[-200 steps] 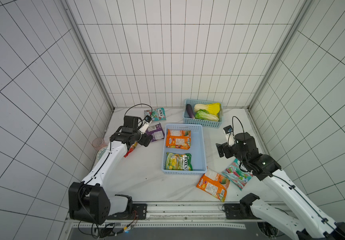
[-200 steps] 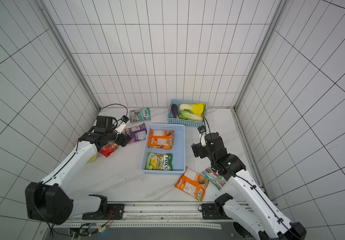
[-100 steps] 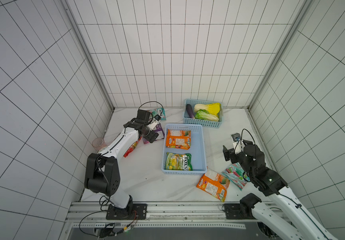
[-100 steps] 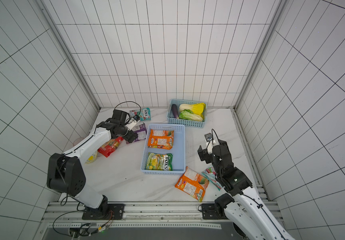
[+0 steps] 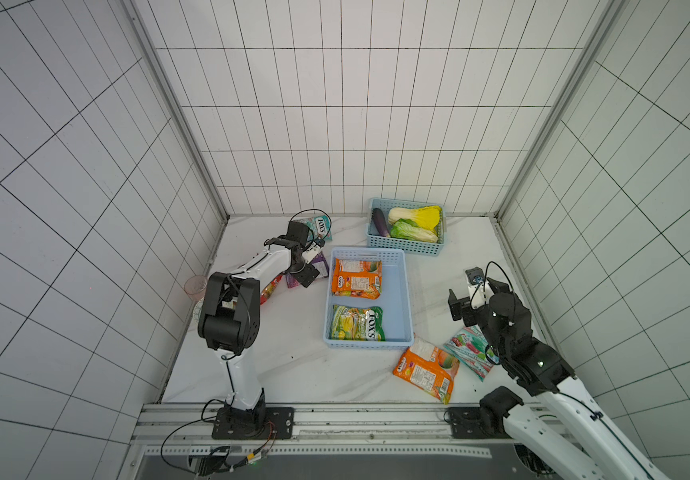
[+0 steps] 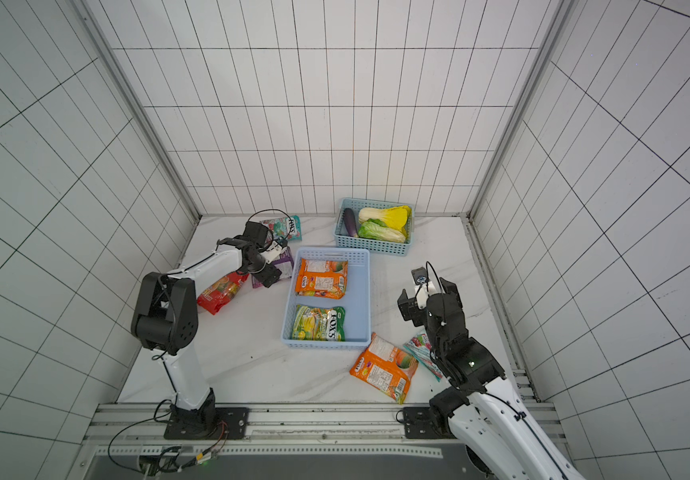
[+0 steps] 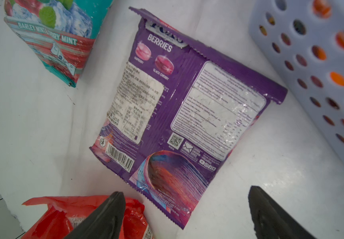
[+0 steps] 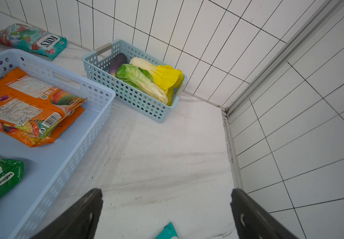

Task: Put the candies in the basket
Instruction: Pick up the candy at the center of the board.

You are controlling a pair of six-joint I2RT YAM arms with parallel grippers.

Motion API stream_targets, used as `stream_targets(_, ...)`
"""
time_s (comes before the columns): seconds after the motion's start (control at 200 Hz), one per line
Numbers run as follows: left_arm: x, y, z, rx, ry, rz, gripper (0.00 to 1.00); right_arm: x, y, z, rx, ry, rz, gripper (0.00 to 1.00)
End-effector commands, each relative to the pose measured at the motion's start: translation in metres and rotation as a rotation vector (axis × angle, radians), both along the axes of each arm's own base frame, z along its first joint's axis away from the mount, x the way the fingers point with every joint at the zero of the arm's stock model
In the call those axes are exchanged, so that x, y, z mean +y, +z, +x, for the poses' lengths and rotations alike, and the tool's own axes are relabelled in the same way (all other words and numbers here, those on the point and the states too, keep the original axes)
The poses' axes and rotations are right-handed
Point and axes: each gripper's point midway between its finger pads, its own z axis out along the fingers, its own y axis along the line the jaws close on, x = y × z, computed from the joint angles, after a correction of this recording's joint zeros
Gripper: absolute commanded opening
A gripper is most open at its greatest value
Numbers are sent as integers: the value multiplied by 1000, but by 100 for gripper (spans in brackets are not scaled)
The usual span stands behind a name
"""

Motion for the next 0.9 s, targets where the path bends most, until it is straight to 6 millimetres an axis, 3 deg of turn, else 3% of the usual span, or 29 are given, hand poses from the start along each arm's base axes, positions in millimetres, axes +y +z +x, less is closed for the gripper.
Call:
stream_targets(0.0, 0, -8, 15, -12, 20, 1, 91, -4, -1, 3, -14, -24, -12, 99)
stream_targets(0.165, 1, -26, 22, 5, 35, 6, 87, -5, -2, 3, -18, -24, -13, 99)
stream_targets(0.31, 1, -40, 23, 38, 42, -7, 72, -4, -1, 3, -16, -22, -13, 99)
stream_targets(0.365, 5, -44, 24, 49, 55, -6, 62, -6, -1, 2, -20, -26, -13, 99)
stream_targets(0.59, 17, -43, 27, 64, 101, -31, 0, -6, 0, 2, -23, -26, -13, 99)
stream_targets(0.78, 18, -19, 30, 8, 104, -58, 0, -5, -1, 3, -20, -25, -16, 99)
stream_targets(0.899, 18, 6, 37, -46, 118, -76, 0, -7, -3, 3, -23, -33, -23, 99)
